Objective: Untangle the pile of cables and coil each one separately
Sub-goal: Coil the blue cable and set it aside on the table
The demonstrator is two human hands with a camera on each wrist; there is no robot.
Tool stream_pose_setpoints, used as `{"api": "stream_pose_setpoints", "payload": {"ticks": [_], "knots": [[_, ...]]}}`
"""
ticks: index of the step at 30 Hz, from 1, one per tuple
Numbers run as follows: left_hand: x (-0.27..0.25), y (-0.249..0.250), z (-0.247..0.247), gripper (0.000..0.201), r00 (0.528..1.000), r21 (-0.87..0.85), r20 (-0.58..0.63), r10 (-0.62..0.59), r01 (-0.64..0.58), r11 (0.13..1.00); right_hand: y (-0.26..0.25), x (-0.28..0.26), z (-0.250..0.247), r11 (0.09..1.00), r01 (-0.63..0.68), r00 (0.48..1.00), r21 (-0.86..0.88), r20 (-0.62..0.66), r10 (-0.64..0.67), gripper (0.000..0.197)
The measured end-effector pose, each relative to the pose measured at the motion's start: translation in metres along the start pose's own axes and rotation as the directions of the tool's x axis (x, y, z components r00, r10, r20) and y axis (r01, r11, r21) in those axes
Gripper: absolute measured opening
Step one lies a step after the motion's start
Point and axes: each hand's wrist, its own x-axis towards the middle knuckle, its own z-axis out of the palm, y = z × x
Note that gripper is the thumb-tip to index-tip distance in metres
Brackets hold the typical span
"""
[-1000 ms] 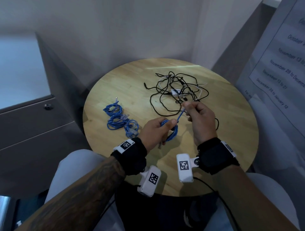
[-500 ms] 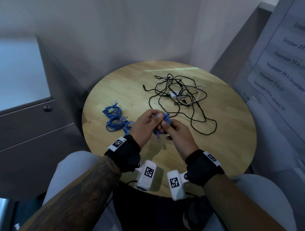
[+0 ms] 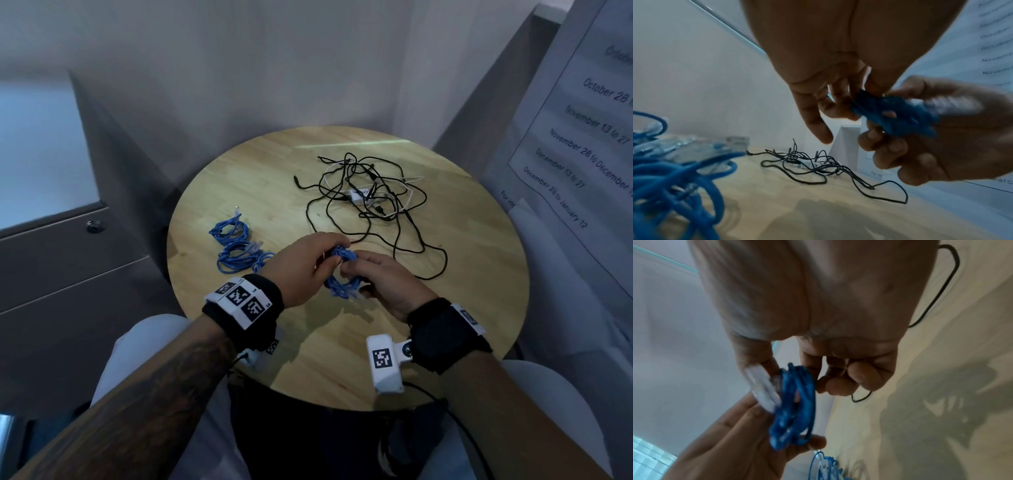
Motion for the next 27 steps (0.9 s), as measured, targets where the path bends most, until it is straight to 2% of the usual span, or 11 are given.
{"api": "stream_pose_setpoints", "payload": {"ticks": [5,7,10,13,15,17,19,21,22,24,27], "knots": [[0.000,0.001,0.006,0.023,0.992,-0.004,-0.123,-0.029,0.028,1.000,-0.003,-0.002,0.000,0.993,0.064,0.996,-0.097,-0.060,-0.070,0.006],[0.001,-0.002,0.006,0.021,0.990,-0.076,-0.099,-0.103,0.096,0.993,0.000,-0.001,0.001,0.993,0.093,0.990,-0.076,-0.103,-0.101,0.009],[0.000,-0.011,0.006,0.021,0.972,-0.181,0.010,-0.235,0.233,0.955,0.005,0.001,0.003,0.994,0.106,0.981,0.037,-0.169,-0.099,0.018],[-0.001,-0.015,0.005,0.025,0.956,-0.299,0.013,-0.292,0.283,0.911,0.003,0.001,0.003,0.976,0.168,0.976,0.141,-0.165,-0.144,0.020],[-0.001,-0.012,0.002,0.018,0.946,-0.452,0.014,-0.325,0.296,0.842,0.000,0.001,0.004,0.966,0.191,0.975,0.173,-0.147,-0.166,0.012],[-0.002,-0.010,-0.001,0.016,0.935,-0.606,0.095,-0.343,0.327,0.725,0.000,0.002,0.004,0.961,0.199,0.975,0.190,-0.134,-0.175,0.010],[-0.004,-0.006,-0.002,0.022,0.922,-0.686,0.190,-0.337,0.371,0.626,0.002,0.003,0.003,0.966,0.205,0.976,0.160,-0.112,-0.188,0.012],[-0.004,-0.006,-0.002,0.026,0.913,-0.710,0.223,-0.341,0.392,0.585,0.001,0.001,0.001,0.974,0.210,0.972,0.085,-0.124,-0.199,0.010],[-0.004,-0.006,-0.003,0.026,0.913,-0.694,0.211,-0.350,0.392,0.604,-0.002,-0.001,0.000,0.976,0.211,0.969,0.050,-0.140,-0.202,0.010],[-0.004,-0.009,-0.002,0.022,0.921,-0.600,0.152,-0.360,0.375,0.707,-0.005,-0.005,-0.001,0.979,0.202,0.967,-0.022,-0.154,-0.203,0.019],[-0.004,-0.012,0.001,0.012,0.933,-0.457,0.066,-0.354,0.344,0.821,-0.002,-0.008,0.000,0.967,0.196,0.971,-0.162,-0.107,-0.215,0.034]]}}
